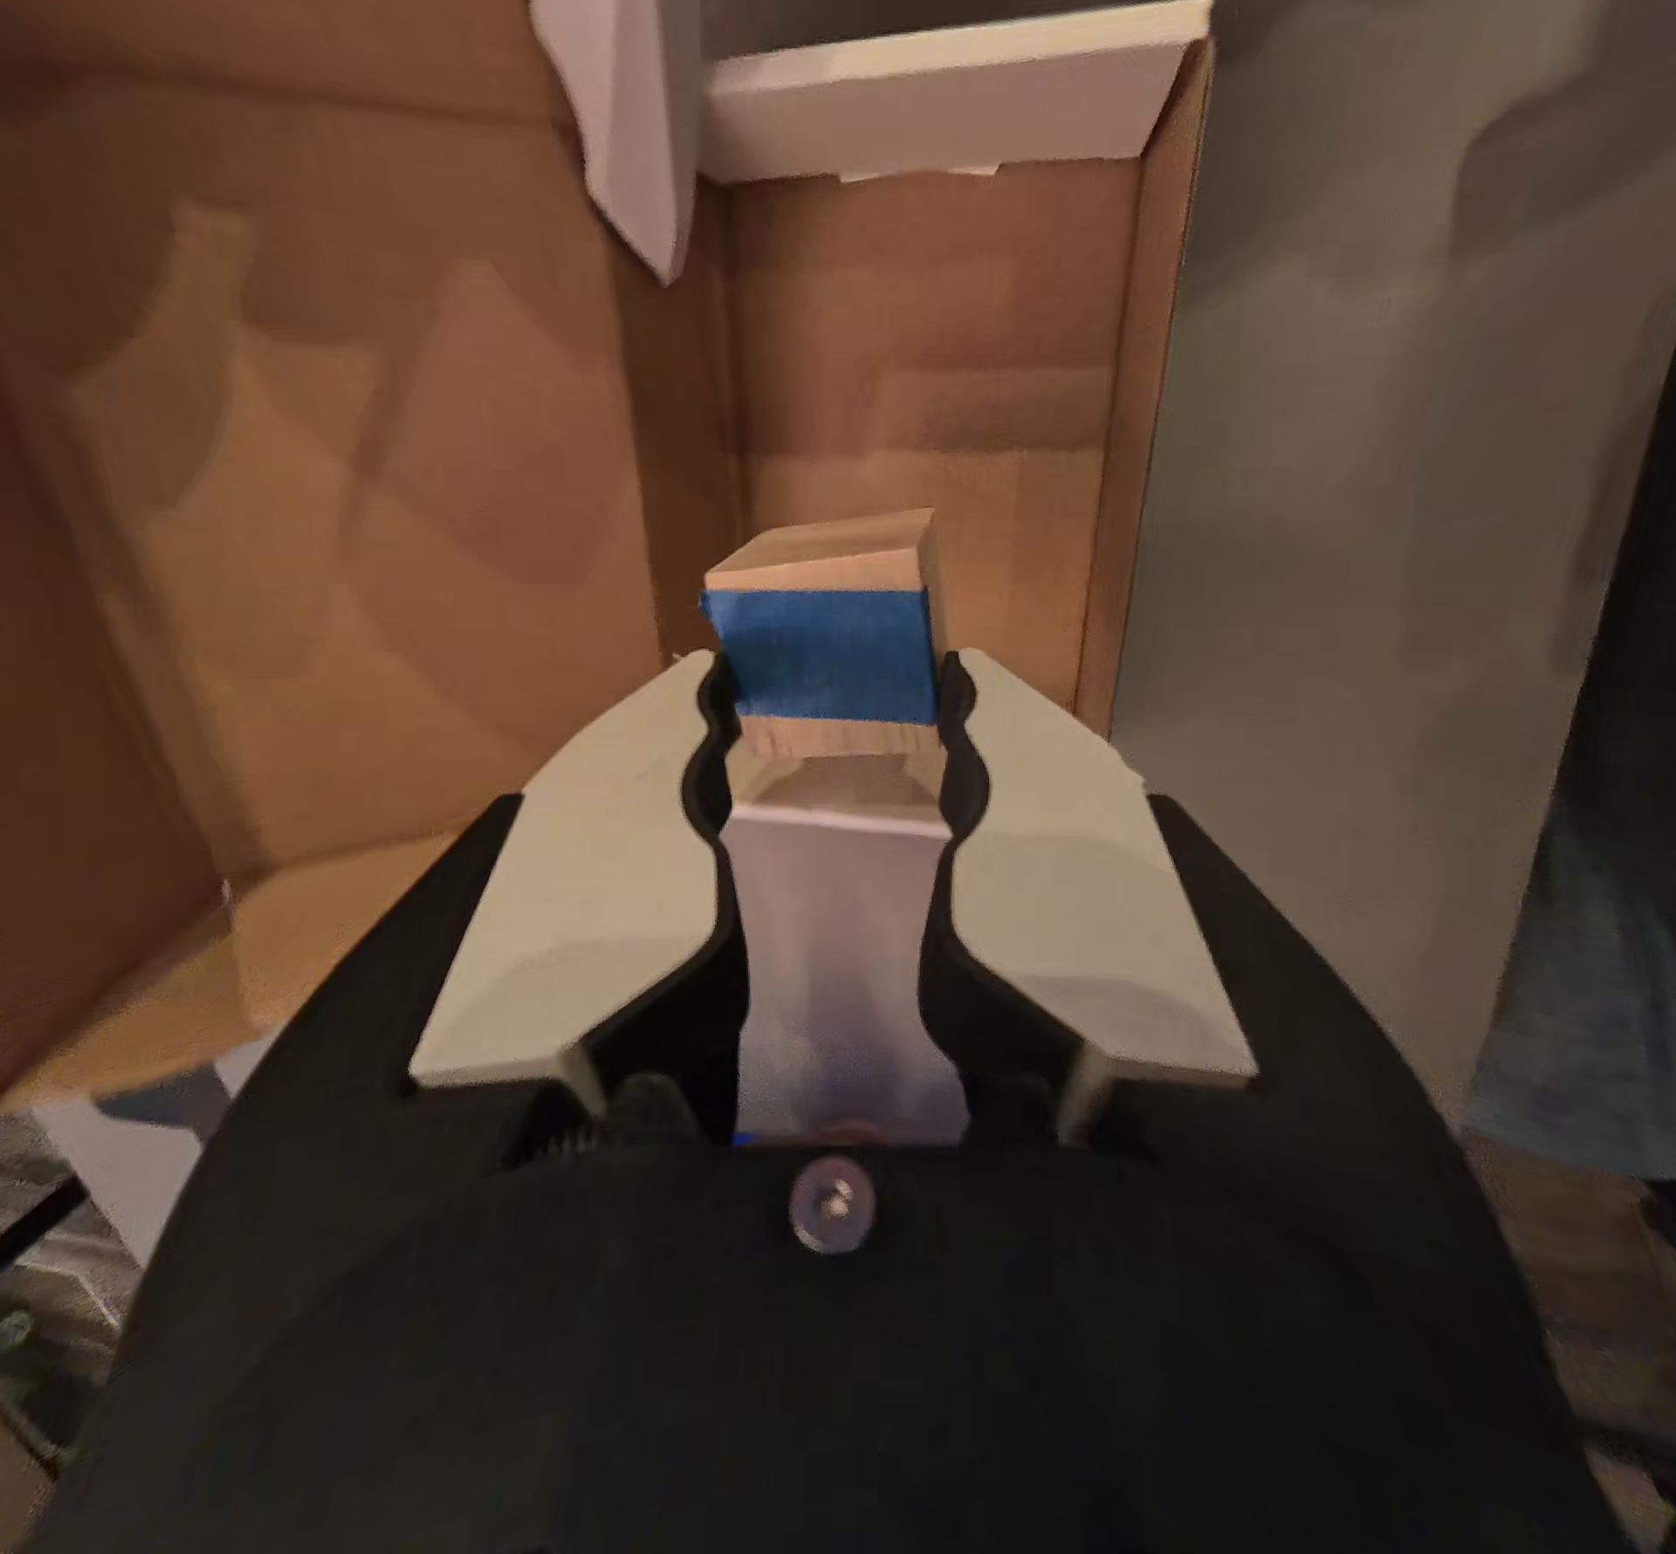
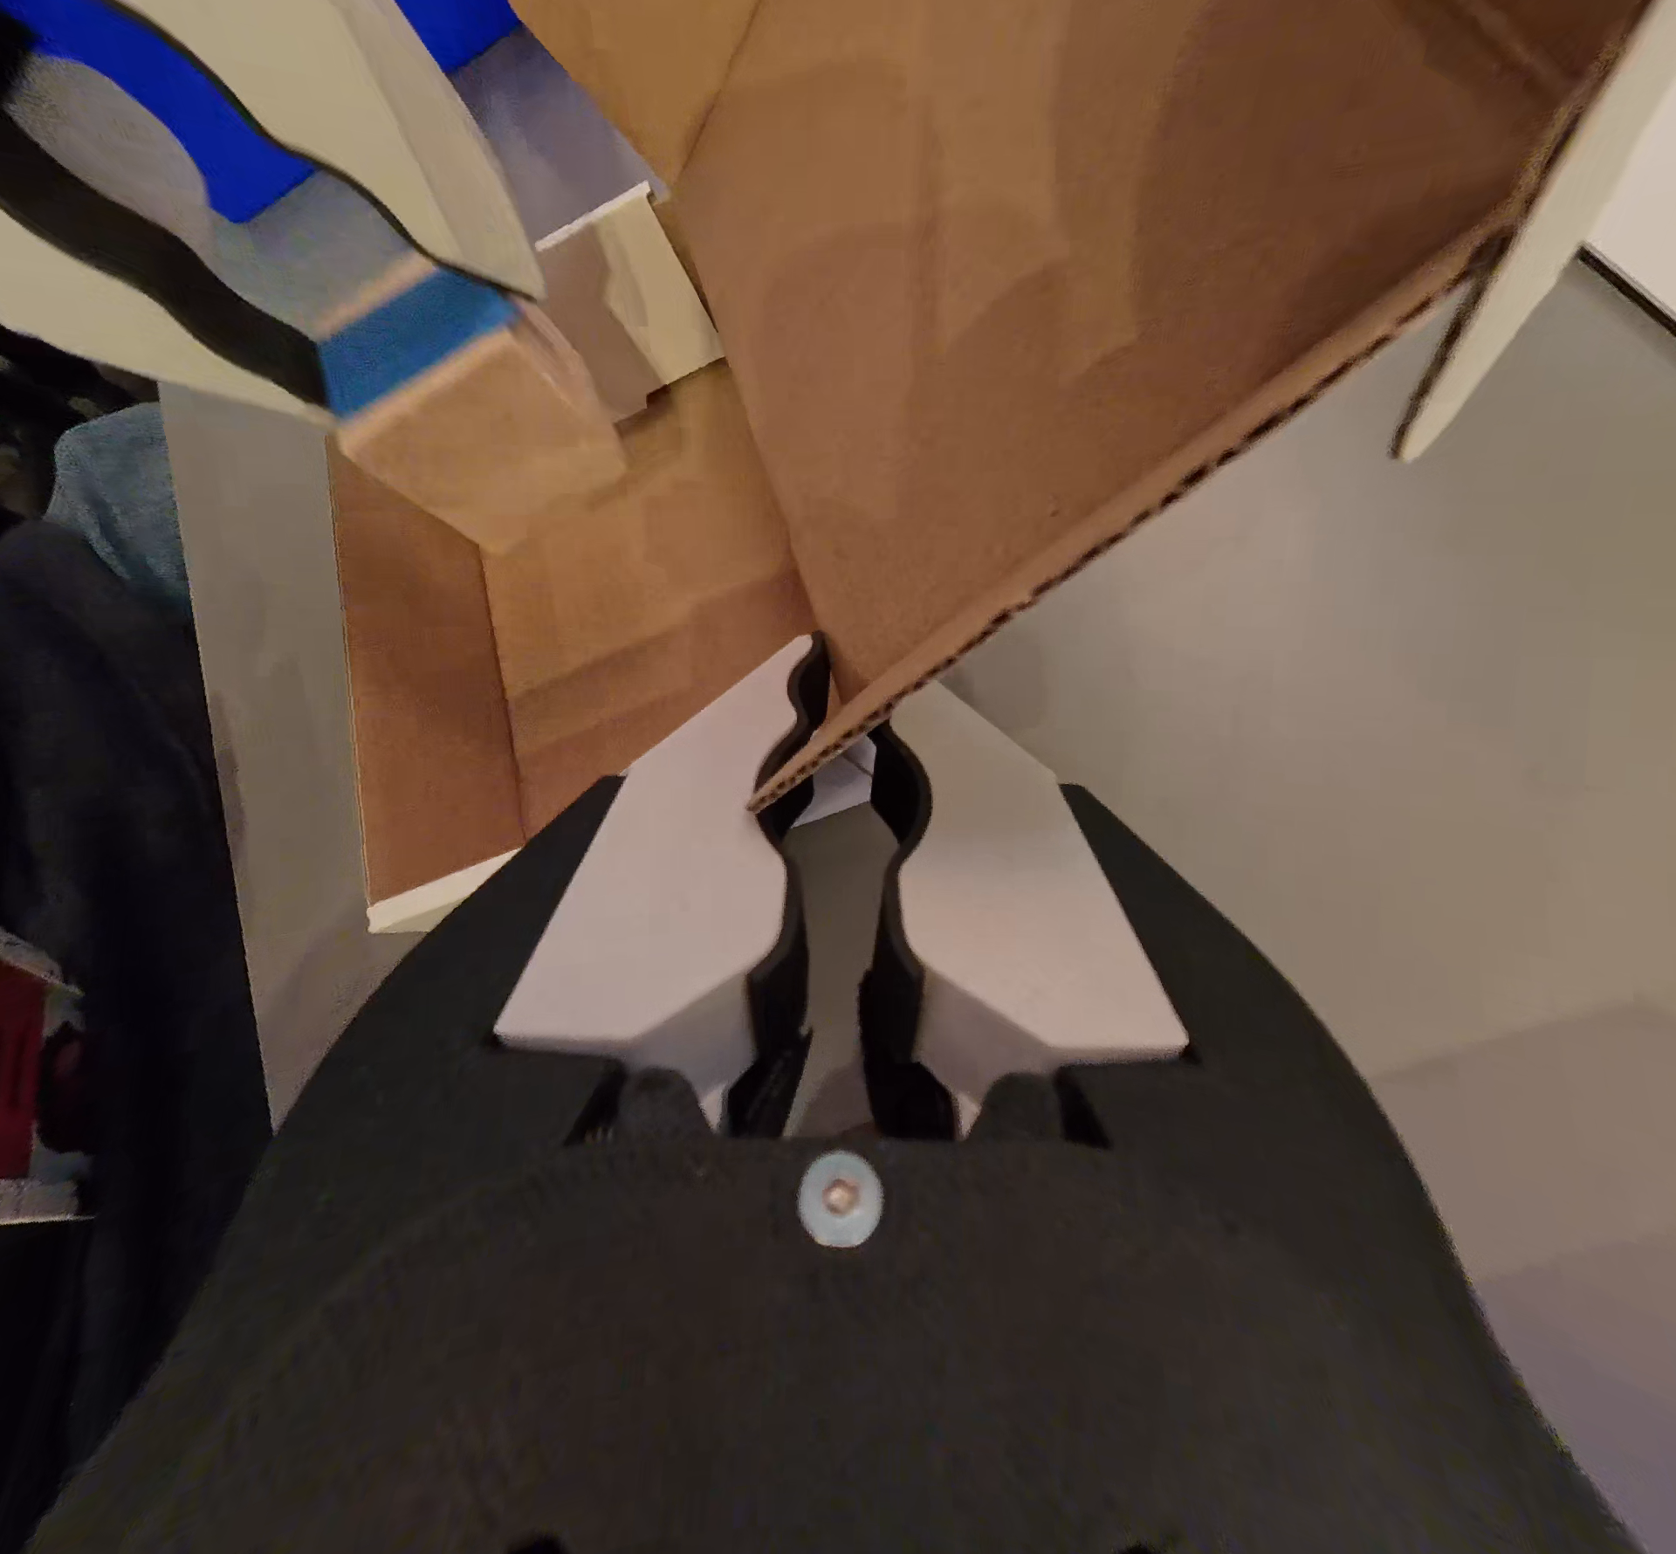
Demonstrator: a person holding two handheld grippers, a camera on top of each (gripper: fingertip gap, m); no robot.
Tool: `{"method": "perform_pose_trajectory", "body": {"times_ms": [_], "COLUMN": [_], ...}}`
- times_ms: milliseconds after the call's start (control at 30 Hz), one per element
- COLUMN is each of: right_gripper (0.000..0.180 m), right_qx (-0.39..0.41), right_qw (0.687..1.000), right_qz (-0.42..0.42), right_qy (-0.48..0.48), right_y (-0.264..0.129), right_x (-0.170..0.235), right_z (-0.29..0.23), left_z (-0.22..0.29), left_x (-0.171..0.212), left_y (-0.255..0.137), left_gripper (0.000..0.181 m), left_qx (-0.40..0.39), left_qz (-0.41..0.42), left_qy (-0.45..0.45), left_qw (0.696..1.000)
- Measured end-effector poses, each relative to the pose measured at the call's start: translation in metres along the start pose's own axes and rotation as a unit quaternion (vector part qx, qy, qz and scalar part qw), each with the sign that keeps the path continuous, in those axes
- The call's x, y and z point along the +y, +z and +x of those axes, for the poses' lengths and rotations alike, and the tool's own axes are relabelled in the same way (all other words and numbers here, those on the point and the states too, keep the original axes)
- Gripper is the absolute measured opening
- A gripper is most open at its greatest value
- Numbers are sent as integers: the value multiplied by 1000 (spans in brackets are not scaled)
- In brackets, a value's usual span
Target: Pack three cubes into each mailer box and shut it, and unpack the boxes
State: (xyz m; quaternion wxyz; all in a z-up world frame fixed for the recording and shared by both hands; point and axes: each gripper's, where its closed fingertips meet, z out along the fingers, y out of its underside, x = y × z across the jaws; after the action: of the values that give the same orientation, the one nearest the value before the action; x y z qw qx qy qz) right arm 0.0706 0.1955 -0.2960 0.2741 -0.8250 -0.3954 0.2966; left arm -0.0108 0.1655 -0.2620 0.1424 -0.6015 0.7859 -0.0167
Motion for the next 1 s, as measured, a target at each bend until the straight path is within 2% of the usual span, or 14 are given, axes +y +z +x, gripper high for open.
{"method": "perform_pose_trajectory", "body": {"times_ms": [133, 267, 333, 367, 400, 467, 567, 633, 733, 833, 933, 1000], "right_gripper": [4, 4, 4, 4, 4, 4, 4, 4, 4, 4, 4, 4], "right_qx": [-6, -1, -5, -4, -3, -2, -2, -2, -3, -3, -1, 0], "right_qw": [1000, 1000, 1000, 1000, 1000, 1000, 1000, 1000, 1000, 1000, 1000, 1000], "right_qz": [-1, -10, -8, -9, -10, -9, -10, -10, -10, -11, -11, -12], "right_qy": [-6, -9, -6, -7, -8, -11, -11, -10, -11, -8, -10, -8], "right_y": [1, 1, 2, 1, 1, 1, 1, 1, 0, 0, -1, -1], "right_x": [0, 4, 4, 4, 4, 4, 4, 5, 5, 6, 5, 5], "right_z": [-1, 1, 1, 1, 1, 0, 0, 0, 0, 0, -1, -1], "left_z": [4, 13, 14, 14, 12, 11, 9, 8, 13, 25, 42, 65], "left_x": [16, 27, 24, 23, 23, 22, 20, 32, 75, 154, 236, 275], "left_y": [24, 42, 41, 41, 41, 35, 10, -17, -63, -100, -124, -125], "left_gripper": [44, 44, 44, 46, 57, 67, 70, 71, 67, 66, 72, 71], "left_qx": [35, 58, 68, 68, 58, 48, 14, -24, -72, -116, -158, -146], "left_qz": [-61, -73, -54, -48, -47, -33, 2, 12, 13, -33, -67, -71], "left_qy": [18, 15, -3, -8, -9, -13, -28, -47, -102, -200, -343, -442], "left_qw": [997, 996, 996, 997, 997, 998, 1000, 999, 992, 972, 923, 882]}}
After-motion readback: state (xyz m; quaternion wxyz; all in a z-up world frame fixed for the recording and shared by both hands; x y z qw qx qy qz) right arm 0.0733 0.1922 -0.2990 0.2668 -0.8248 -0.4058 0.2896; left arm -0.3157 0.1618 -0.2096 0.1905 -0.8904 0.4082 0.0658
